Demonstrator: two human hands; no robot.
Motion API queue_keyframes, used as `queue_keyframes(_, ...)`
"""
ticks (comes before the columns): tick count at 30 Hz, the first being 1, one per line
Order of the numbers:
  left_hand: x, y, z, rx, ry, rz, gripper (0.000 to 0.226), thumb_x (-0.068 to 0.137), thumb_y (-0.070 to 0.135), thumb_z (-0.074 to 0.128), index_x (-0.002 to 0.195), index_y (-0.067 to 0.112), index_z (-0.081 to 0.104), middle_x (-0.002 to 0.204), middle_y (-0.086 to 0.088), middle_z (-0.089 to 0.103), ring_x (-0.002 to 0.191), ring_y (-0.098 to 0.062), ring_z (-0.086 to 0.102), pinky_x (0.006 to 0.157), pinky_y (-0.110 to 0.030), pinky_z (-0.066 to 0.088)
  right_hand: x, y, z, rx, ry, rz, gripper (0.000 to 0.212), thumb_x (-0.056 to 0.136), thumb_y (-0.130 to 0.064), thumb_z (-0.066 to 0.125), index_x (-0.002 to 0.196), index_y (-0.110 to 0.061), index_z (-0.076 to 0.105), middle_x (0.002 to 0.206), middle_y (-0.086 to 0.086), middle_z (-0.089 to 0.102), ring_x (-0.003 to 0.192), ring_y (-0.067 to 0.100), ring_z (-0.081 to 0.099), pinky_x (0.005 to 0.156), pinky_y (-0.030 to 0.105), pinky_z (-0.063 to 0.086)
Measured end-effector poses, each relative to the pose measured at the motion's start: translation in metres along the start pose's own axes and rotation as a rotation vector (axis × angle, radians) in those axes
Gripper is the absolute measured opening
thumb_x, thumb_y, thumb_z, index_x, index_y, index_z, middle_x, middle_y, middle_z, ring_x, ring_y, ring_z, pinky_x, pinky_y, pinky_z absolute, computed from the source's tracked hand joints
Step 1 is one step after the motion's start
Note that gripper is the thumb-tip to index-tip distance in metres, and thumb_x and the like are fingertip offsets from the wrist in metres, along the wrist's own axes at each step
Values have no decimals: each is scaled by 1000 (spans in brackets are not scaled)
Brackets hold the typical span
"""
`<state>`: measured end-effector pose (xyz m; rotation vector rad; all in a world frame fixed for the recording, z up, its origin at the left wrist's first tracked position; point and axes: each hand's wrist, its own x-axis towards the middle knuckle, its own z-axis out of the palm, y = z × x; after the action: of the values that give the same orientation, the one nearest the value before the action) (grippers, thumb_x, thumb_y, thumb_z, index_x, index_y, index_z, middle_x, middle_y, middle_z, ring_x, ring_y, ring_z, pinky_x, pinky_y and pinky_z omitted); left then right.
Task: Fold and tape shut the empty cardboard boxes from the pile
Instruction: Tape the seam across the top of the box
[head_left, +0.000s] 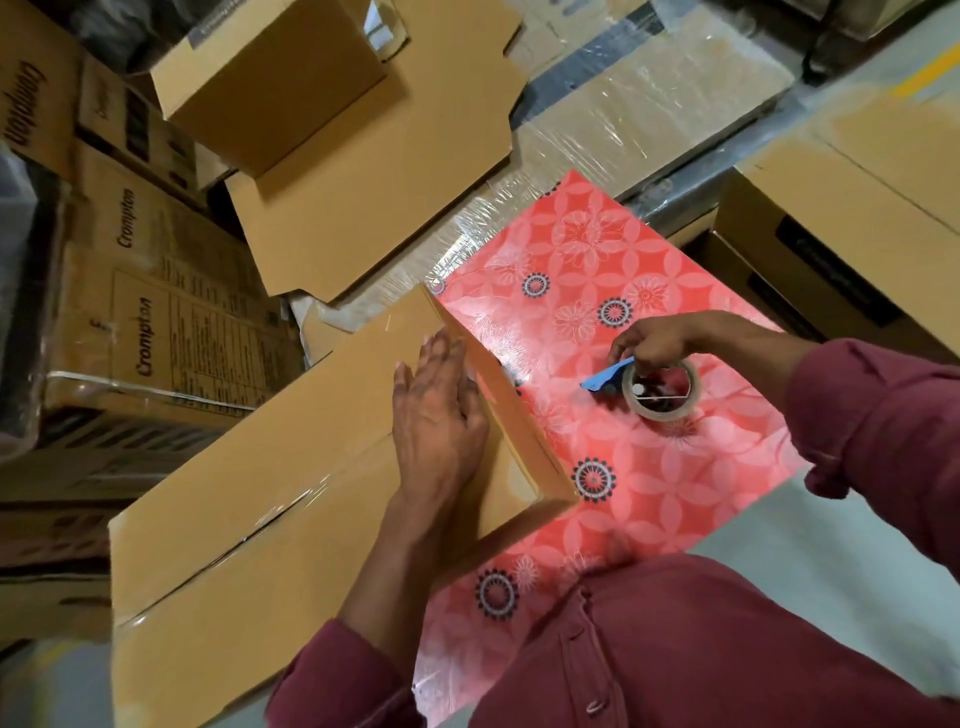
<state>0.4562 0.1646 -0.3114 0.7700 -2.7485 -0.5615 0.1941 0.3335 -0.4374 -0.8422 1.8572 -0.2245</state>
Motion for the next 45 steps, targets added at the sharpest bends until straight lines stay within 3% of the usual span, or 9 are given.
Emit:
queue_keyframes(4,0,-1,1,10,14,-2,51,98,21,43,146,11,60,161,-7,45,153,-17,34,129,-49,18,-9,-20,19,-357,192,10,67,84,-39,57,149,-24,51,144,9,55,127,31,50,100,42,46)
queue_keyframes(7,0,-2,4,17,16,-5,51,98,20,44,146,11,60,161,-8,45,153,-17,34,129,-49,17,-36,-71,43,42,374,-346,70,103,-51,54,161,-20,31,168,5,28,155,18,22,124,39,24)
queue_keyframes(10,0,-2,1,-75,3,-26,49,103,24,42,148,14,57,161,-5,44,153,-12,31,130,-44,14,-74,-141,78,538,346,-659,93,93,-79,29,165,-22,13,171,-10,5,156,0,2,126,20,2)
queue_keyframes(18,0,-6,-2,-150,-58,-31,55,107,36,37,156,14,45,165,-3,36,156,-8,23,131,-40,8,-56,-150,118,523,297,-728,106,83,-90,7,164,-23,-8,169,-13,-17,153,-7,-13,125,19,-5)
queue_keyframes(22,-3,-6,-6,7,-205,57,76,104,57,22,166,13,17,174,-3,10,161,-14,1,131,-45,-2,-50,-114,128,440,229,-545,114,77,-99,11,164,-26,3,170,-10,-6,157,3,-5,129,26,-1)
queue_keyframes(25,-15,-17,-22,182,-347,93,98,96,79,7,166,11,-5,173,-6,-12,159,-18,-16,129,-51,-9,-70,-128,118,470,558,-419,89,94,-82,20,163,-26,21,166,-14,16,157,5,12,118,8,7)
queue_keyframes(29,-47,-71,-55,310,-434,-16,127,71,99,-8,163,11,-18,168,-7,-32,155,-20,-31,126,-57,-12,-97,-200,88,331,910,-491,60,105,-57,37,152,-24,51,164,-5,36,152,8,29,120,24,21)
queue_keyframes(40,-192,-305,-186,300,-228,-431,139,62,102,-16,165,8,-7,173,-10,-18,160,-21,-16,128,-47,-10,-64,-419,213,-140,619,-812,44,104,-49,52,138,-24,66,157,-3,48,147,13,40,117,38,40)
queue_keyframes(45,-219,-361,-207,-160,-34,-479,130,72,103,13,167,16,9,175,-1,3,161,-15,3,129,-35,13,-37,-472,270,-321,558,-833,44,105,-48,51,140,-25,63,158,-3,47,150,13,36,120,40,36)
